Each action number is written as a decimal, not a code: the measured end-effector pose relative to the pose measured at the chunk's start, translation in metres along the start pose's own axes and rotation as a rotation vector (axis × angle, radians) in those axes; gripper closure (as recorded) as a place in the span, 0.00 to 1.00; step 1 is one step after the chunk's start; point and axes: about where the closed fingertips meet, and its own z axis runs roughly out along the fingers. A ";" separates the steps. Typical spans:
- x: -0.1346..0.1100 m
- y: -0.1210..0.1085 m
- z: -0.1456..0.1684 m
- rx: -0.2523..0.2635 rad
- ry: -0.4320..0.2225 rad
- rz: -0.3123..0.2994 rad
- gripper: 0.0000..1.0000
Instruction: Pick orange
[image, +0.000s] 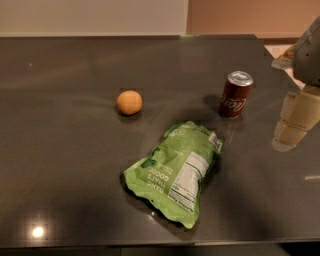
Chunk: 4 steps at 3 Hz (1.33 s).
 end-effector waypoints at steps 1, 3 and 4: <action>0.000 0.000 0.000 0.000 0.000 0.000 0.00; -0.042 -0.019 0.006 -0.063 -0.116 -0.044 0.00; -0.088 -0.038 0.027 -0.079 -0.154 -0.102 0.00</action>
Offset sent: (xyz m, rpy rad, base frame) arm 0.0100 0.0126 0.0029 0.1177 0.0568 0.0408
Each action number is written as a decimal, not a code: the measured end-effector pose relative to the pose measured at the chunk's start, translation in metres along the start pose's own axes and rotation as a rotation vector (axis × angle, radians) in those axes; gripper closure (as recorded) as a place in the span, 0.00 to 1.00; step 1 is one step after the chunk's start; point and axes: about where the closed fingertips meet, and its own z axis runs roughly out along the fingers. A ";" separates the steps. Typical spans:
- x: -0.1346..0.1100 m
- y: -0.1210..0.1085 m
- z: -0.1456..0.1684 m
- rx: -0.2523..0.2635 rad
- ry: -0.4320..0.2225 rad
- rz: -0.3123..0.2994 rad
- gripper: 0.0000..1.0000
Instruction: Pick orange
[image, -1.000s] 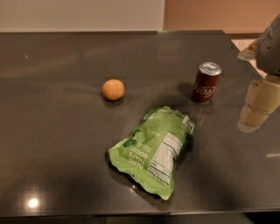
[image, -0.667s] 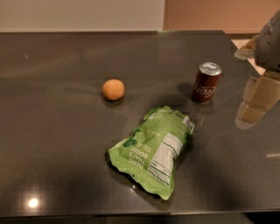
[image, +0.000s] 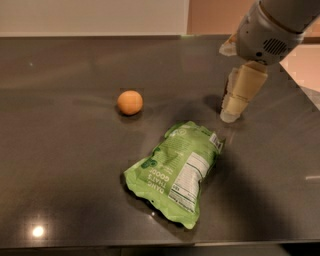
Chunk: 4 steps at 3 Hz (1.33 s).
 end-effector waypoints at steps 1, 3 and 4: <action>-0.037 -0.019 0.032 -0.013 -0.018 -0.046 0.00; -0.097 -0.027 0.097 -0.063 -0.043 -0.075 0.00; -0.122 -0.025 0.121 -0.092 -0.074 -0.061 0.00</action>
Offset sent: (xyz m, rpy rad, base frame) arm 0.0702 0.1283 -0.0607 0.0078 0.0366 0.1157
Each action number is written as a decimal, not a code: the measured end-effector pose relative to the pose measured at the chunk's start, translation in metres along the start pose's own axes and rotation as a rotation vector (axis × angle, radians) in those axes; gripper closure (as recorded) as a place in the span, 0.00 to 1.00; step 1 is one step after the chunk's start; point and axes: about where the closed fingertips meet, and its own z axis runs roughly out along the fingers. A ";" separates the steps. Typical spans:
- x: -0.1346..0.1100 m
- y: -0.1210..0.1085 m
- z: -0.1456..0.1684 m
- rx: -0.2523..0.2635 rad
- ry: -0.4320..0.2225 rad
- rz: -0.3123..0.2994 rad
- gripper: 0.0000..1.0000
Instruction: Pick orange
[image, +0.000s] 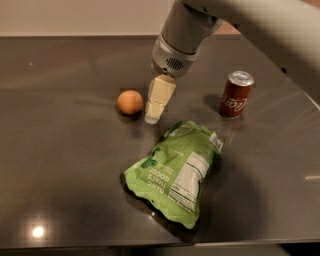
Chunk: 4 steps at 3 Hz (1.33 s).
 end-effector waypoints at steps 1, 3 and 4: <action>-0.020 0.000 0.021 -0.001 -0.010 0.002 0.00; -0.041 -0.005 0.059 0.002 0.016 0.018 0.00; -0.045 -0.009 0.074 -0.004 0.036 0.028 0.00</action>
Offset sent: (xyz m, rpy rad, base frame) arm 0.0136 0.0682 -0.0416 -0.0082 0.0092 -0.0198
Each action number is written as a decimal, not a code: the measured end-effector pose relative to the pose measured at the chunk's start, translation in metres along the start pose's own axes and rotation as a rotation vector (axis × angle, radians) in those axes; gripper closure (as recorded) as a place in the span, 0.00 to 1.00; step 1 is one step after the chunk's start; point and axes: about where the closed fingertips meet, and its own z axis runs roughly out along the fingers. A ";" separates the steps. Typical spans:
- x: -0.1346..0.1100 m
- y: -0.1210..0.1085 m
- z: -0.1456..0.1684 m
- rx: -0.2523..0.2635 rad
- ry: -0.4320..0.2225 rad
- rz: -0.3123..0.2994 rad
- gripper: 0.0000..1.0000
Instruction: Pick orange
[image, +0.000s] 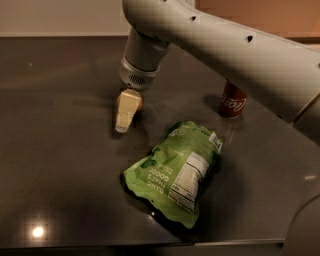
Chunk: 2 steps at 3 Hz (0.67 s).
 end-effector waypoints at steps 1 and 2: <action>-0.002 -0.002 0.009 -0.003 0.014 0.006 0.18; -0.003 -0.006 0.015 -0.002 0.022 0.009 0.42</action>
Offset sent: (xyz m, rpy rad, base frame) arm 0.0143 0.0079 -0.0140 -0.0266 0.0036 -0.0204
